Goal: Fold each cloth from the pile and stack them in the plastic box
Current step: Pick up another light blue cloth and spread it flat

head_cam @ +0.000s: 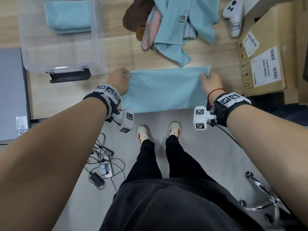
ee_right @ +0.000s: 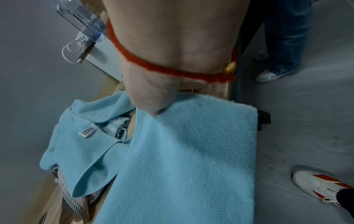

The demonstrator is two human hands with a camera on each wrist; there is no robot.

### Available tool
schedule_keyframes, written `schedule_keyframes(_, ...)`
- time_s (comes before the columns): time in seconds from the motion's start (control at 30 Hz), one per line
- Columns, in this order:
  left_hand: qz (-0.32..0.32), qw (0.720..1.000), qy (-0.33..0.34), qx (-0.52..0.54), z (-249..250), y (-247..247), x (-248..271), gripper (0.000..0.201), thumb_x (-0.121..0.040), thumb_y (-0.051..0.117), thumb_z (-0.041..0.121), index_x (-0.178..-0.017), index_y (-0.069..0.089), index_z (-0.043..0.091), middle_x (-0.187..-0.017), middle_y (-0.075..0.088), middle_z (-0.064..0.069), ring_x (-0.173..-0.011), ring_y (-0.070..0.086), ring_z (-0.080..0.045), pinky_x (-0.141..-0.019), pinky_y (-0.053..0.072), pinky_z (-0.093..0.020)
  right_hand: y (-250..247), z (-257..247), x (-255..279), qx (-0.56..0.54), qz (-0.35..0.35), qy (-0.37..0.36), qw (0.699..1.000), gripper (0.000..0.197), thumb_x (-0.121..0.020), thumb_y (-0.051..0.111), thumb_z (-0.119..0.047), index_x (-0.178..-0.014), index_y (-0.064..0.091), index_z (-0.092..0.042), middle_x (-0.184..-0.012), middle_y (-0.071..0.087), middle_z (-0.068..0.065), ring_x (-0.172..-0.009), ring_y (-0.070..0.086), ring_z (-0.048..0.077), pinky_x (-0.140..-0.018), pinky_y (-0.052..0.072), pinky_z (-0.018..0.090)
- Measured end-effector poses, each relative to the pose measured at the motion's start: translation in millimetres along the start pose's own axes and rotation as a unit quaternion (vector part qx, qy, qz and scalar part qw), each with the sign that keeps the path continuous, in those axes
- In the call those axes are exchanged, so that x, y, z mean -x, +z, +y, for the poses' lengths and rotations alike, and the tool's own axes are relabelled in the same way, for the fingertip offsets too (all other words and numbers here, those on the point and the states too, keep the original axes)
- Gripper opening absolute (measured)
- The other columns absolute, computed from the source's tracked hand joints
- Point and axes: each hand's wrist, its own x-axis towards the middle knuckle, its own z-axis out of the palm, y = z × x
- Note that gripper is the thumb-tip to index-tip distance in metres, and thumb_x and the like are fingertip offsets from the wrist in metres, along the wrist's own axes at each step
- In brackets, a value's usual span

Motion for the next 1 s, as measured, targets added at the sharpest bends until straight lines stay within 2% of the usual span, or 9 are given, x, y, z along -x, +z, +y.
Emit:
schedule_keyframes(0.17, 0.008, 0.999, -0.037, 0.002, 1, 6, -19, 0.021, -0.098, 0.043, 0.023, -0.107, 0.061, 0.016, -0.103, 0.064, -0.009, -0.088, 0.053, -0.024, -0.073, 0.037, -0.029, 7, 4, -21, 0.022, -0.002, 0.004, 1.0, 0.03, -0.096, 0.044, -0.021, -0.102, 0.064, 0.001, -0.083, 0.055, 0.01, -0.075, 0.05, 0.023, -0.066, 0.037, 0.027)
schedule_keyframes(0.3, 0.006, 0.998, -0.065, -0.017, 0, 10, -32, 0.02, -0.097, 0.046, 0.024, -0.109, 0.061, 0.018, -0.103, 0.063, -0.006, -0.083, 0.051, -0.023, -0.07, 0.036, -0.029, 11, 5, -37, 0.053, 0.001, 0.01, 0.999, 0.02, -0.095, 0.048, -0.022, -0.097, 0.061, -0.007, -0.083, 0.056, 0.006, -0.075, 0.052, 0.023, -0.068, 0.038, 0.028)
schedule_keyframes(0.37, 0.006, 0.997, -0.079, -0.019, -2, 12, -36, 0.019, -0.096, 0.049, 0.024, -0.109, 0.062, 0.019, -0.105, 0.063, -0.006, -0.082, 0.05, -0.022, -0.07, 0.036, -0.029, 13, 6, -43, 0.078, 0.019, 0.006, 0.997, 0.021, -0.092, 0.052, -0.025, -0.097, 0.061, -0.006, -0.082, 0.057, 0.006, -0.074, 0.053, 0.024, -0.067, 0.041, 0.03)
schedule_keyframes(0.5, 0.01, 0.996, -0.092, -0.018, -5, 12, -41, 0.017, -0.094, 0.052, 0.023, -0.109, 0.06, 0.019, -0.106, 0.062, -0.007, -0.082, 0.051, -0.022, -0.07, 0.037, -0.029, 17, 5, -49, 0.106, 0.08, -0.001, 0.991, 0.028, -0.088, 0.061, -0.026, -0.109, 0.055, -0.008, -0.095, 0.06, 0.004, -0.081, 0.055, 0.022, -0.07, 0.04, 0.027)
schedule_keyframes(0.6, 0.021, 0.995, -0.085, -0.037, -6, 11, -43, 0.016, -0.093, 0.054, 0.019, -0.109, 0.058, 0.015, -0.112, 0.059, -0.01, -0.092, 0.055, -0.026, -0.074, 0.04, -0.031, 19, 4, -49, 0.103, 0.092, -0.001, 0.99, 0.032, -0.086, 0.062, -0.024, -0.111, 0.052, -0.008, -0.102, 0.063, 0.008, -0.085, 0.058, 0.025, -0.071, 0.041, 0.027)
schedule_keyframes(0.73, 0.02, 0.994, -0.081, -0.069, -2, 8, -42, 0.023, -0.089, 0.053, 0.007, -0.111, 0.052, 0.012, -0.118, 0.05, -0.015, -0.101, 0.052, -0.03, -0.075, 0.038, -0.031, 18, 2, -45, 0.087, 0.098, -0.007, 0.991, 0.038, -0.082, 0.064, -0.024, -0.114, 0.048, -0.011, -0.114, 0.059, 0.013, -0.096, 0.06, 0.03, -0.083, 0.048, 0.034)
schedule_keyframes(0.87, 0.068, 0.99, -0.045, -0.119, 21, 7, -34, 0.047, -0.07, 0.043, -0.009, -0.11, 0.048, 0.016, -0.117, 0.046, -0.011, -0.111, 0.04, -0.03, -0.085, 0.041, -0.036, 12, 2, -36, 0.073, 0.099, 0.006, 0.992, 0.047, -0.069, 0.054, -0.035, -0.11, 0.051, -0.012, -0.113, 0.059, 0.012, -0.103, 0.058, 0.032, -0.09, 0.048, 0.04)
schedule_keyframes(0.93, 0.081, 0.991, 0.016, -0.109, 36, 12, -27, 0.049, -0.067, 0.043, -0.008, -0.11, 0.049, 0.017, -0.116, 0.048, -0.009, -0.11, 0.041, -0.03, -0.086, 0.042, -0.039, 9, 3, -28, 0.08, 0.091, 0.015, 0.993, 0.052, -0.066, 0.054, -0.041, -0.11, 0.052, -0.013, -0.114, 0.058, 0.01, -0.104, 0.057, 0.032, -0.092, 0.047, 0.04)
schedule_keyframes(1.0, 0.053, 0.992, 0.102, -0.06, 47, 24, -20, 0.041, -0.072, 0.049, -0.003, -0.109, 0.052, 0.016, -0.113, 0.05, -0.008, -0.107, 0.045, -0.029, -0.088, 0.043, -0.042, 9, 9, -20, 0.108, 0.076, 0.011, 0.991, 0.055, -0.07, 0.063, -0.041, -0.114, 0.053, -0.01, -0.119, 0.054, 0.01, -0.107, 0.055, 0.031, -0.093, 0.046, 0.038)
